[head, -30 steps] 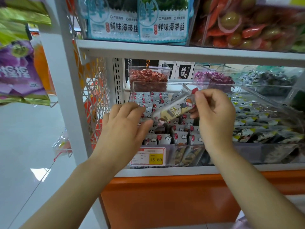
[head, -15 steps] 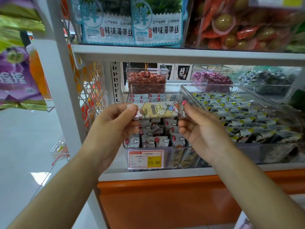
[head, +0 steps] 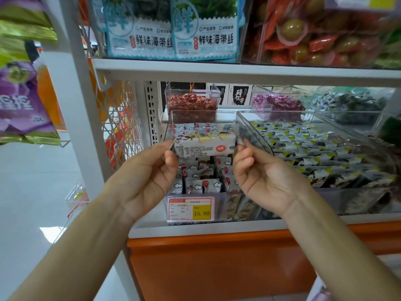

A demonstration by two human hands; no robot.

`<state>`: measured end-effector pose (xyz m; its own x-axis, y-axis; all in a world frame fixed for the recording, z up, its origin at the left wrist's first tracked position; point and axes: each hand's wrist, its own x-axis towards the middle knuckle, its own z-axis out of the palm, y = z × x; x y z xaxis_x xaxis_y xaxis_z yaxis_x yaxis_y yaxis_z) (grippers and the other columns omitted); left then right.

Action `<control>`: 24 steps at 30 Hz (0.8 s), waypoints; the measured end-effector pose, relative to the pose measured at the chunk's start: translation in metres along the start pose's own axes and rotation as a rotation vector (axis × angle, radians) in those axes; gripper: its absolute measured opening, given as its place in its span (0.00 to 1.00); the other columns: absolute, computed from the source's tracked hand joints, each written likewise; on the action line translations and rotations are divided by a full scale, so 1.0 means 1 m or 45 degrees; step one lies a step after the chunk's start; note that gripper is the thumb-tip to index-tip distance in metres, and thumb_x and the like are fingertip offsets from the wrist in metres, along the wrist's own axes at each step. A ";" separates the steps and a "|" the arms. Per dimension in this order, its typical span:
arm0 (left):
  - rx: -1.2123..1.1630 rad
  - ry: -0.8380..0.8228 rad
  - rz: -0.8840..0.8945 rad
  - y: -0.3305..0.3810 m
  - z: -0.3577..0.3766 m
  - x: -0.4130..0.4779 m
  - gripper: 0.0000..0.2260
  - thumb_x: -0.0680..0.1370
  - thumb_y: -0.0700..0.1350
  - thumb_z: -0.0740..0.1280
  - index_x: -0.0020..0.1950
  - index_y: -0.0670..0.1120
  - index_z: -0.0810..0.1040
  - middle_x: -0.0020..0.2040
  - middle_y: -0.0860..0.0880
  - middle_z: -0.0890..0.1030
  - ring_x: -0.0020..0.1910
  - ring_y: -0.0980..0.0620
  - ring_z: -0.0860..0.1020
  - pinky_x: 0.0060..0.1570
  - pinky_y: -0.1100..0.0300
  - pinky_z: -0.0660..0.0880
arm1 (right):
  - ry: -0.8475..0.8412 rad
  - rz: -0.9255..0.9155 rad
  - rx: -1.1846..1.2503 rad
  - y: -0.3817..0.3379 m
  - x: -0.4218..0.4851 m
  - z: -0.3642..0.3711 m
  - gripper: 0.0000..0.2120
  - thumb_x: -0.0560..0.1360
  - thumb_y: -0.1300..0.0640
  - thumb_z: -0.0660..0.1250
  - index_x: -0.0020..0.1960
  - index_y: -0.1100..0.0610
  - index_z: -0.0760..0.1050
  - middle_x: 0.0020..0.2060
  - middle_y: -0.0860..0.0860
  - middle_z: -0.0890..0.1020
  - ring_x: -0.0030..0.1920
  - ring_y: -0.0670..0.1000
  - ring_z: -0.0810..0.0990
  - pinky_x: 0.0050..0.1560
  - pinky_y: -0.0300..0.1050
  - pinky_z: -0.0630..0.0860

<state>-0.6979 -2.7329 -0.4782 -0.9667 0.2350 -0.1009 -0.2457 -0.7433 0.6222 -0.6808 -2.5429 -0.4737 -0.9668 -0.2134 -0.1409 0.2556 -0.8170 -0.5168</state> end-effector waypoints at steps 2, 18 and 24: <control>-0.132 -0.021 -0.082 0.001 0.002 -0.003 0.26 0.66 0.34 0.65 0.64 0.33 0.70 0.35 0.42 0.80 0.24 0.57 0.76 0.25 0.71 0.73 | 0.007 -0.004 -0.043 -0.001 -0.002 0.000 0.07 0.65 0.63 0.66 0.31 0.67 0.78 0.25 0.53 0.77 0.24 0.45 0.77 0.24 0.33 0.74; -0.081 0.053 -0.064 0.005 0.006 -0.011 0.13 0.67 0.36 0.68 0.50 0.34 0.79 0.50 0.43 0.79 0.26 0.57 0.77 0.28 0.66 0.77 | -0.028 -0.200 -0.185 0.006 0.002 -0.001 0.06 0.69 0.63 0.65 0.45 0.62 0.75 0.26 0.52 0.78 0.25 0.45 0.77 0.24 0.34 0.74; 0.488 0.034 0.084 0.003 0.006 -0.015 0.11 0.67 0.45 0.68 0.41 0.38 0.81 0.34 0.45 0.80 0.29 0.57 0.76 0.35 0.64 0.79 | -0.034 -0.747 -1.113 0.005 -0.002 -0.007 0.12 0.78 0.66 0.59 0.54 0.56 0.77 0.39 0.52 0.81 0.34 0.49 0.82 0.33 0.39 0.78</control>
<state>-0.6834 -2.7345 -0.4704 -0.9823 0.1747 -0.0682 -0.1436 -0.4669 0.8726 -0.6777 -2.5427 -0.4815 -0.9373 0.0699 0.3415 -0.3479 -0.1274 -0.9288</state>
